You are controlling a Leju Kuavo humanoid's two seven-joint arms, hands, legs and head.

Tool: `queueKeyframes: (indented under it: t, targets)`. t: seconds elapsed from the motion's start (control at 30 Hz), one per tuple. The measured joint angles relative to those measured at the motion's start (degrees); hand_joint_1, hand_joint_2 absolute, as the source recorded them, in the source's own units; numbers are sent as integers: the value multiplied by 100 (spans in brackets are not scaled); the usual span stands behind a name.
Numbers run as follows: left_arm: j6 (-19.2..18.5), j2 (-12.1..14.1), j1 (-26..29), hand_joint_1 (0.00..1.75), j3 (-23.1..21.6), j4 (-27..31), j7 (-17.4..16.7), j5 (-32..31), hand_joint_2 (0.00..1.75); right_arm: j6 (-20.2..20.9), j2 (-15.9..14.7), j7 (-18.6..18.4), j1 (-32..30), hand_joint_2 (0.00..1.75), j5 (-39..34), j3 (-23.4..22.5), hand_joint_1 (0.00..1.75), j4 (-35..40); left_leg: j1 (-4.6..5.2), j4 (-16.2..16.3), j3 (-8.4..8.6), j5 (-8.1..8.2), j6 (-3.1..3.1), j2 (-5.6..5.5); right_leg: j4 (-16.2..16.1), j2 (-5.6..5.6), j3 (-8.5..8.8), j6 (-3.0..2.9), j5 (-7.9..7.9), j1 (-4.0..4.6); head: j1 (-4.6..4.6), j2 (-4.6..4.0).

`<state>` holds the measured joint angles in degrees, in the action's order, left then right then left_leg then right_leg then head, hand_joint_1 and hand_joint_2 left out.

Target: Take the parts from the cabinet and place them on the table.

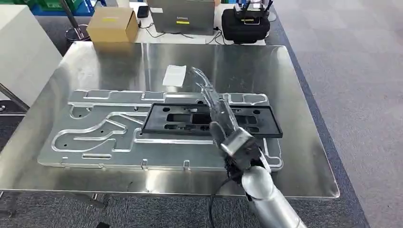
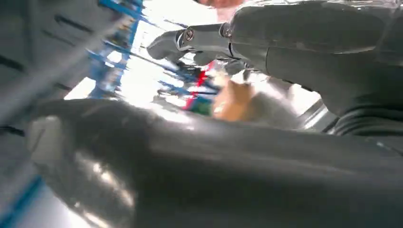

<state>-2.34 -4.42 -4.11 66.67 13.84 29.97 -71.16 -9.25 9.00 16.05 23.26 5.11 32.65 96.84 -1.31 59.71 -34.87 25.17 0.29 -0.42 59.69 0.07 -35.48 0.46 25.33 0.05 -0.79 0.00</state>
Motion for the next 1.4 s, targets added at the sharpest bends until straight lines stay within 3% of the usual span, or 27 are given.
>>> queueKeyframes:
  t: [0.07, 0.17, 0.23, 0.3, 0.33, 0.37, 0.43, 0.47, 0.5, 0.53, 0.57, 0.63, 0.67, 0.7, 0.8, 0.83, 0.87, 0.9, 0.93, 1.0, 1.03, 1.1, 1.13, 1.2, 1.27, 1.33, 1.4]
  targets:
    - [20, -11, 14, 0, 109, 0, 9, 144, 0, -2, -197, 212, -521, 0, -356, -83, 0, 636, -7, -47, -41, -71, 106, 3, 397, -2, -121, 69, 500, -29, 50, 0]
    - [42, -39, 80, 0, 260, 0, 9, 337, 0, 39, -503, 542, -1438, 0, -281, -221, 0, 1261, 13, -43, -175, -158, 131, 4, 1537, -2, -460, 129, 1184, -44, 50, 0]
    - [42, -70, 111, 0, 383, 2, 17, 446, 0, 2, -668, 692, -2123, 0, 13, -386, 0, 1572, 26, -43, -270, -229, 126, 5, 1420, -2, -246, 108, 1032, -39, 53, 0]
    - [42, -107, 135, 0, 485, 2, 28, 492, 0, 26, -771, 843, -2672, 0, 212, -563, 0, 1782, 46, -44, -363, -310, 107, 0, 569, -2, 367, 34, 642, -22, 53, 0]
    - [42, -129, 139, 0, 520, 2, 33, 492, 0, 48, -802, 881, -2857, 0, 246, -627, 0, 1879, 52, -42, -389, -359, 90, -3, 27, -2, 773, -33, 597, 8, 50, 0]
    - [42, -164, 152, 0, 535, 2, 39, 492, 0, 63, -826, 887, -2952, 0, 263, -666, 0, 1970, 69, -41, -409, -392, 55, 5, -329, -14, 951, -58, 757, 46, 46, 0]
    - [42, -168, 158, 0, 605, 2, 39, 518, 0, 7, -843, 788, -3192, 0, 391, -764, 0, 2092, 45, -98, -347, -470, -18, 38, -326, -5, 916, -74, 618, 76, 83, 0]
    - [50, -190, 142, 0, 649, 2, 35, 561, 0, -78, -843, 712, -3365, 175, 464, -841, 0, 2140, 33, -139, -340, -534, -51, 37, -304, -10, 900, -102, 585, 89, 75, 0]
    - [52, -201, 153, 0, 688, 4, 33, 592, 0, -98, -845, 727, -3589, 175, 508, -931, 0, 2182, 62, -188, -341, -605, -101, 17, -373, -22, 878, -150, 496, 57, 87, 0]
    - [55, -205, 165, 0, 728, 9, 31, 614, 0, -96, -850, 771, -3786, 175, 519, -1008, 0, 2191, 38, -119, -366, -462, -107, 14, -413, -92, 835, -181, 392, 16, 94, 0]
    - [52, -223, 183, 0, 767, 9, 22, 634, 0, -86, -856, 808, -3974, 175, 495, -1103, 0, 2191, 41, 46, -428, -126, -126, 24, -430, -74, 769, -246, 327, 12, 79, 0]
    - [52, -245, 201, 0, 828, 13, 15, 658, 0, 65, -850, 946, -4415, 175, 429, -1386, 0, 2189, 24, 849, -592, 672, -171, 25, -421, -95, 606, -262, 204, 16, 55, -2]
    - [52, -247, 201, 0, 852, 24, 17, 664, 0, 120, -850, 981, -4553, 175, 429, -1539, 0, 2187, 22, 1285, -642, 892, -196, 25, -407, -102, 506, -259, 138, 22, 57, 0]
    - [52, -247, 199, 0, 890, 24, 15, 673, 0, 159, -850, 999, -4631, 175, 427, -1643, 0, 2185, 22, 1585, -629, 893, -212, 25, -375, -103, 394, -253, 74, 25, 50, 0]
    - [59, -249, 187, 0, 948, 46, 9, 675, 0, 360, -678, 877, -4894, 175, 257, -1951, 0, 2185, 21, 1140, 22, 320, -217, 25, -226, -101, 78, -200, -56, 12, 50, 0]
    - [59, -251, 179, 0, 968, 59, 6, 675, 0, 574, -570, 872, -5007, 175, 118, -2134, 0, 2182, 21, 621, 438, 301, -199, 25, -159, -102, -9, -170, -86, 9, 50, 0]
    - [61, -258, 167, 0, 992, 72, 4, 671, 0, 1005, -421, 876, -5097, 175, -72, -2394, 0, 2169, 42, 15, 864, 599, -173, 17, -95, -106, -80, -138, -109, 35, 46, 0]
    - [63, -260, 168, 0, 1023, 83, 6, 669, 0, 1469, -261, 861, -5136, 175, -243, -2661, 0, 2136, 62, -255, 971, 686, -103, -1, -47, -111, -101, -107, -135, 37, 59, 0]
    - [68, -273, 187, 0, 1062, 85, 9, 645, 0, 2098, -45, 835, -5147, 0, -478, -3038, 0, 2048, 71, -223, 909, 658, -73, 2, -67, -112, -84, -68, -192, 33, 74, 0]
    - [72, -284, 187, 0, 1112, 105, 4, 634, 0, 3016, 300, 808, -5136, 0, -892, -3805, 0, 1773, 79, -225, 862, 574, 26, 9, -110, -104, -95, 5, -311, 31, 44, 0]
    - [76, -315, 183, 0, 1134, 107, 4, 619, 0, 3267, 443, 800, -5129, 0, -1062, -4180, 0, 1606, 43, -268, 814, 483, 94, 40, -83, -76, -123, 43, -270, 5, 35, 0]
    - [90, -317, 177, 0, 1185, 133, -2, 581, 0, 3550, 584, 751, -5088, 0, -1280, -4755, 0, 1281, 47, -270, 668, 362, 184, 53, 255, -25, -254, 90, 316, -18, 74, 0]
    - [94, -319, 182, 0, 1202, 151, -4, 570, 0, 3648, 638, 723, -5038, 0, -1328, -5049, 0, 1069, 55, -269, 563, 282, 194, 62, 718, -17, -358, 118, 752, -37, 83, 0]
    - [100, -326, 184, 0, 1226, 177, -19, 557, 0, 3778, 760, 647, -4953, 0, -1378, -5568, 0, 679, 64, -255, 374, 145, 197, 69, 1451, -17, -471, 154, 1089, -54, 81, 0]
    - [107, -328, 184, 0, 1248, 199, -37, 551, 0, 3818, 818, 616, -4927, 0, -1387, -5826, 0, 439, 71, -223, 176, 6, 172, 75, 1469, -17, -232, 158, 733, -74, 79, 0]
    - [107, -337, 186, 0, 1270, 227, -52, 516, 0, 3832, 870, 605, -4820, 0, -1339, -6077, 0, 116, 74, -194, 10, -103, 138, 77, 728, -16, 385, 108, 351, -72, 81, 0]
    - [103, -374, 176, 0, 1309, 243, -63, 454, 0, 3808, 910, 607, -4692, 0, -1223, -6405, 0, -166, 104, -166, -54, -189, 81, 71, -450, -19, 1177, 14, 632, -24, 83, 0]
